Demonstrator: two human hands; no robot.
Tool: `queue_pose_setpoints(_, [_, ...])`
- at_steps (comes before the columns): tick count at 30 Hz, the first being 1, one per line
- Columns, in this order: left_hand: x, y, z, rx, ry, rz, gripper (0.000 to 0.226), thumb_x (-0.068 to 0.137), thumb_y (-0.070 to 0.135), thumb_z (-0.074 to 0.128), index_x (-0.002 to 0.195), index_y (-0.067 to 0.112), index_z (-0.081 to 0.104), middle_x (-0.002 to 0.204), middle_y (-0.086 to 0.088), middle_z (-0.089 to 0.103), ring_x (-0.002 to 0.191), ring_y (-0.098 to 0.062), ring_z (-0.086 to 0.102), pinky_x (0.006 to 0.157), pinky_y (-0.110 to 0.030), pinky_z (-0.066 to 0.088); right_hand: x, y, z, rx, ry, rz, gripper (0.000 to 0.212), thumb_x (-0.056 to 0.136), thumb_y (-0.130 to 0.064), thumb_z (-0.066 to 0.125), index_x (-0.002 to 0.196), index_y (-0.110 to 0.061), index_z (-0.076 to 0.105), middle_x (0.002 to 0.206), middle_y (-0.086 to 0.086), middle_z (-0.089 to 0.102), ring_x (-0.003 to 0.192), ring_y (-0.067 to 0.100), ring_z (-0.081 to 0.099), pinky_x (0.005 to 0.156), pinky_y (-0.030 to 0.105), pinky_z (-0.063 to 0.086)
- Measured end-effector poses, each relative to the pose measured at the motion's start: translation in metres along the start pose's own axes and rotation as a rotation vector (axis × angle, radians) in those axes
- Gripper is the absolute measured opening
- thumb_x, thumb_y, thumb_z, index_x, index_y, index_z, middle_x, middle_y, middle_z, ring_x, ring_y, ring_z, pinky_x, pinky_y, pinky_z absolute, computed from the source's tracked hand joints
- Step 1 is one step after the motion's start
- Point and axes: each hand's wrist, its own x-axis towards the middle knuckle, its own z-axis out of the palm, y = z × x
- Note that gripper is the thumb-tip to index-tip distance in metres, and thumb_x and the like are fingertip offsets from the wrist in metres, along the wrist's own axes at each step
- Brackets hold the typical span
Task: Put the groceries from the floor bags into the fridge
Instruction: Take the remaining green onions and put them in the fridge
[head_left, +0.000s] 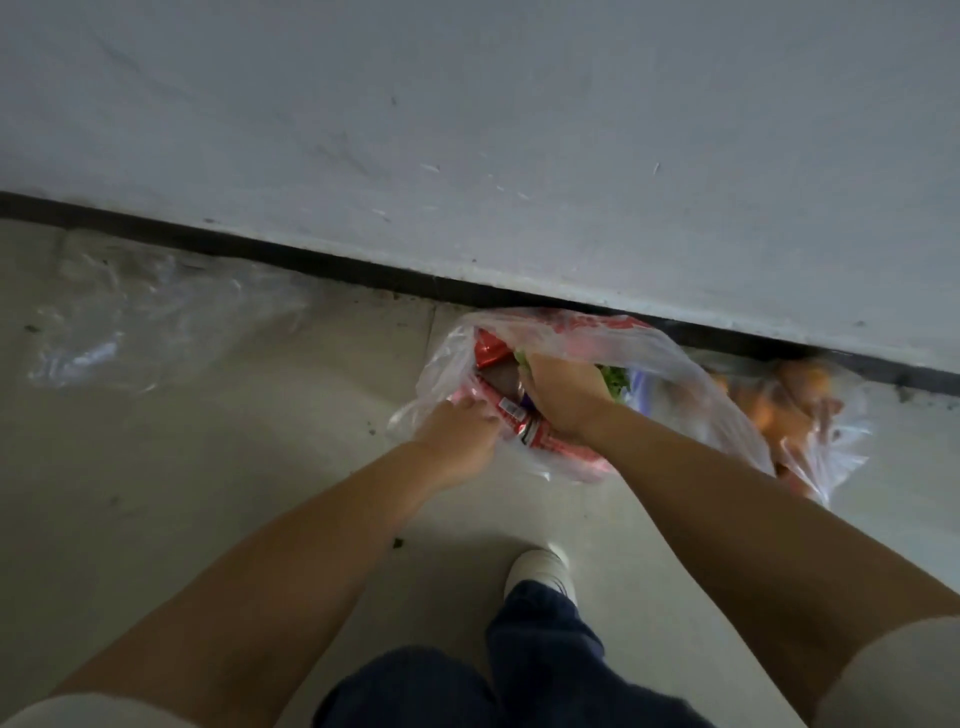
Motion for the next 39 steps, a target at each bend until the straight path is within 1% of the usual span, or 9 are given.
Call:
queue_pose_setpoints(5, [-0.057, 0.021, -0.068, -0.156, 0.038, -0.012, 0.033, 0.096, 0.014, 0.040, 0.126, 0.011, 0.052, 0.132, -0.009, 0.052, 0.117, -0.024, 0.053, 0.096, -0.040, 0.047, -0.068, -0.015, -0.092, -0.010, -0.118, 0.020, 0.029, 0.101, -0.034, 0.031, 0.114, -0.012, 0.045, 0.072, 0.002, 0.058, 0.066, 0.026, 0.063, 0.063, 0.044, 0.056])
queue_pose_setpoints(10, [-0.128, 0.044, -0.162, -0.231, -0.006, -0.009, 0.030, 0.095, 0.012, 0.037, 0.121, 0.011, 0.051, 0.119, -0.008, 0.056, 0.093, -0.019, 0.059, 0.083, -0.032, 0.051, -0.156, -0.033, -0.184, -0.011, -0.101, 0.098, 0.031, 0.100, -0.035, 0.031, 0.110, -0.011, 0.048, 0.099, 0.011, 0.064, 0.079, 0.027, 0.060, 0.061, 0.032, 0.047])
queue_pose_setpoints(14, [-0.195, 0.063, -0.244, -0.192, 0.034, -0.020, 0.027, 0.097, 0.013, 0.036, 0.118, 0.009, 0.053, 0.122, -0.010, 0.055, 0.103, -0.021, 0.058, 0.088, -0.030, 0.046, -0.230, -0.060, -0.269, -0.020, -0.067, 0.184, 0.029, 0.101, -0.030, 0.031, 0.114, -0.009, 0.046, 0.095, 0.007, 0.058, 0.073, 0.027, 0.054, 0.052, 0.027, 0.030])
queue_pose_setpoints(18, [-0.262, 0.088, -0.316, -0.148, 0.056, -0.002, 0.030, 0.098, 0.013, 0.035, 0.120, 0.009, 0.054, 0.123, -0.011, 0.055, 0.106, -0.023, 0.056, 0.084, -0.028, 0.042, -0.304, -0.087, -0.337, -0.037, 0.027, 0.283, 0.030, 0.100, -0.032, 0.031, 0.119, -0.012, 0.042, 0.109, 0.015, 0.058, 0.092, 0.035, 0.059, 0.062, 0.032, 0.038])
queue_pose_setpoints(23, [-0.327, 0.141, -0.383, -0.065, 0.105, 0.122, 0.029, 0.096, 0.020, 0.042, 0.117, 0.010, 0.059, 0.129, -0.010, 0.054, 0.113, -0.027, 0.052, 0.092, -0.037, 0.043, -0.406, -0.125, -0.403, 0.116, 0.162, 0.447, 0.024, 0.100, -0.036, 0.030, 0.098, -0.014, 0.040, 0.087, 0.008, 0.059, 0.074, 0.029, 0.055, 0.061, 0.033, 0.040])
queue_pose_setpoints(26, [-0.350, 0.191, -0.415, -0.008, 0.132, 0.252, 0.030, 0.092, 0.022, 0.047, 0.118, 0.015, 0.060, 0.129, -0.008, 0.054, 0.118, -0.028, 0.051, 0.093, -0.035, 0.042, -0.478, -0.139, -0.425, 0.123, 0.242, 0.530, 0.023, 0.099, -0.038, 0.032, 0.098, -0.017, 0.039, 0.086, 0.005, 0.056, 0.074, 0.027, 0.056, 0.062, 0.031, 0.038])
queue_pose_setpoints(31, [-0.382, 0.309, -0.444, 0.056, 0.139, 0.509, 0.030, 0.097, 0.021, 0.035, 0.118, 0.011, 0.053, 0.118, -0.011, 0.055, 0.109, -0.031, 0.053, 0.086, -0.039, 0.044, -0.624, -0.145, -0.434, 0.129, 0.381, 0.761, 0.027, 0.100, -0.038, 0.031, 0.104, -0.014, 0.043, 0.078, 0.005, 0.058, 0.071, 0.028, 0.062, 0.062, 0.040, 0.052])
queue_pose_setpoints(34, [-0.404, 0.385, -0.440, 0.028, 0.146, 0.651, 0.028, 0.092, 0.022, 0.036, 0.105, 0.016, 0.059, 0.111, -0.006, 0.059, 0.098, -0.027, 0.057, 0.088, -0.042, 0.047, -0.725, -0.149, -0.417, 0.144, 0.452, 0.949, 0.025, 0.100, -0.037, 0.032, 0.102, -0.014, 0.041, 0.077, 0.005, 0.056, 0.068, 0.029, 0.060, 0.063, 0.040, 0.052])
queue_pose_setpoints(39, [-0.484, 0.507, -0.391, 0.057, 0.138, 0.904, 0.028, 0.095, 0.020, 0.038, 0.109, 0.012, 0.061, 0.112, -0.005, 0.058, 0.099, -0.023, 0.056, 0.083, -0.034, 0.047, -0.899, -0.186, -0.359, 0.124, 0.519, 1.274, 0.024, 0.099, -0.037, 0.034, 0.102, -0.014, 0.042, 0.081, 0.006, 0.060, 0.065, 0.029, 0.055, 0.058, 0.034, 0.044])
